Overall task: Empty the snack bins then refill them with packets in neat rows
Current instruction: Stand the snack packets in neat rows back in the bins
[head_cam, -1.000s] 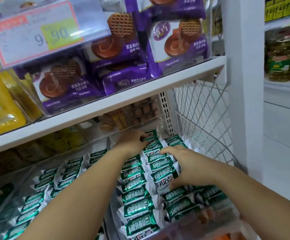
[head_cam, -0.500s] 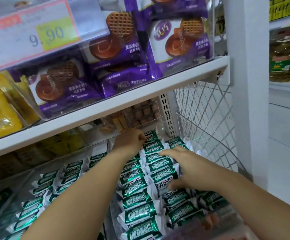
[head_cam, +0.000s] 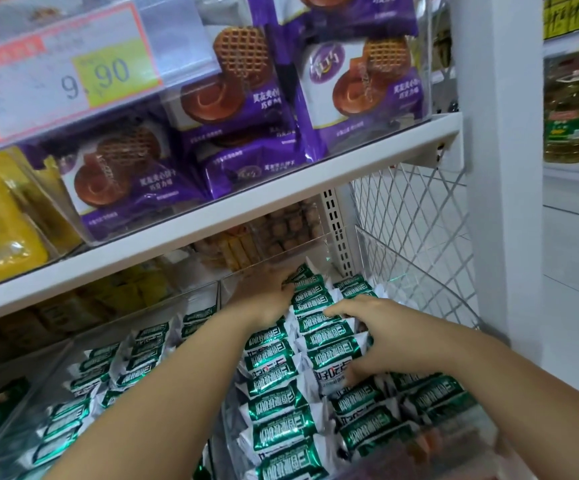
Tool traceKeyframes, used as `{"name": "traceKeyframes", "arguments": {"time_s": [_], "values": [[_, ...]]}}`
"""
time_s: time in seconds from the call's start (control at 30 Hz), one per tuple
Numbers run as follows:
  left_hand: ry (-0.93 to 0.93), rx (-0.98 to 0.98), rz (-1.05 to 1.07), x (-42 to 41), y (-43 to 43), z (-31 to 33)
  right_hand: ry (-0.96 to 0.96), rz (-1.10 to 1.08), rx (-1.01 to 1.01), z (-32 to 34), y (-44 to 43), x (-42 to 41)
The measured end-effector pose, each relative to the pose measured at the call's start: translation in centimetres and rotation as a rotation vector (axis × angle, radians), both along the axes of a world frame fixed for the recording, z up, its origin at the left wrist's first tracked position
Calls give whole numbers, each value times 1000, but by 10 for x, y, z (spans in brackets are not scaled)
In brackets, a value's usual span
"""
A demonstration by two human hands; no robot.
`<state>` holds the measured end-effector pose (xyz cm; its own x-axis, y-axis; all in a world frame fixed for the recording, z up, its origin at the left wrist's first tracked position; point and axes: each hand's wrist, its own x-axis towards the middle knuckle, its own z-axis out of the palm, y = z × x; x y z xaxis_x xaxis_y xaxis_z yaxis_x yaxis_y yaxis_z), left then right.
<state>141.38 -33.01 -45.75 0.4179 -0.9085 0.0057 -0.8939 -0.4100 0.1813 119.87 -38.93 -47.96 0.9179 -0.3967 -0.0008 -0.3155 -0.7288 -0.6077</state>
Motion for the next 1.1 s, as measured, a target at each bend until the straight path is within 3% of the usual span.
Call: {"name": "traceKeyframes", "arguments": {"time_s": [0.23, 0.33, 0.43, 0.57, 0.67, 1.1], "values": [[-156, -146, 25, -15, -8, 10, -55, -10, 2, -3, 3, -1], [-181, -120, 53, -14, -8, 13, -54, -13, 5, -3, 2, -2], [-179, -64, 53, -11, -8, 17, -50, -14, 16, -3, 2, -1], [-109, -188, 43, -11, -17, 17, -37, -7, 23, -3, -1, -2], [-42, -165, 23, -7, -25, 12, -46, -19, 40, -4, -4, -2], [7, -103, -229, 1, -31, 16, -64, -29, 88, -6, -5, -1]]}}
